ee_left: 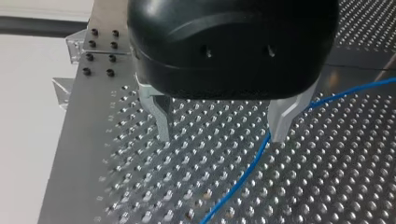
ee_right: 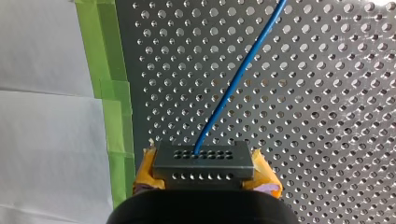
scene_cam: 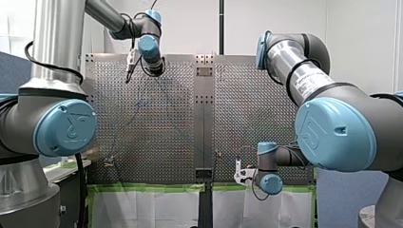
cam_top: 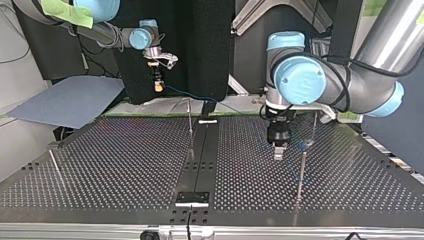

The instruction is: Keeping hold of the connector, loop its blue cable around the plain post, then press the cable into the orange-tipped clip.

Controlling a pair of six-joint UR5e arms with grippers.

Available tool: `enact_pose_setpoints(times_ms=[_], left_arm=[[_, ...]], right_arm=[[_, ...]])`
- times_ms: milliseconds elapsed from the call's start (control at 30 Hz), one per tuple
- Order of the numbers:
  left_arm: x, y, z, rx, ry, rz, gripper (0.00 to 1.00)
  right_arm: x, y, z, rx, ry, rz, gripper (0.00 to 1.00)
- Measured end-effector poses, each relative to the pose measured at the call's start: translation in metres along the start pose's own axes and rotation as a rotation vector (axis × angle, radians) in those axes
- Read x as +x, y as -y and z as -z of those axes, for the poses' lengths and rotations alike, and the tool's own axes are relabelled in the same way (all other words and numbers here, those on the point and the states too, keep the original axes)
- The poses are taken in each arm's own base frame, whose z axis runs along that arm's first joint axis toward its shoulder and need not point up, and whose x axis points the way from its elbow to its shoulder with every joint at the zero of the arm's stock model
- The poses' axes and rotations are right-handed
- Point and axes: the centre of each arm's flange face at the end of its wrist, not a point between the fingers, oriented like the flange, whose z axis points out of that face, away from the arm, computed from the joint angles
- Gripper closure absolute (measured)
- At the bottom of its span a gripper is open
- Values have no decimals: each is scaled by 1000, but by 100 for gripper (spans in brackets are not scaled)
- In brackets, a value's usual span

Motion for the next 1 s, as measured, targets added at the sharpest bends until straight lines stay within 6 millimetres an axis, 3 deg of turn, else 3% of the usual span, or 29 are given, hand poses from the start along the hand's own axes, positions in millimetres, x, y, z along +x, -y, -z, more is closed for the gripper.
enact_pose_setpoints(times_ms=[400,667,1000], left_arm=[[7,8,-9,-2,-1,1,0],[22,10,-16,-47,-41,-36,0],[19,7,-23,-113,-4,-30,0]], right_arm=[[0,0,0,1,1,0,100],[0,1,0,1,2,0,100],[0,1,0,1,-1,-1,100]])
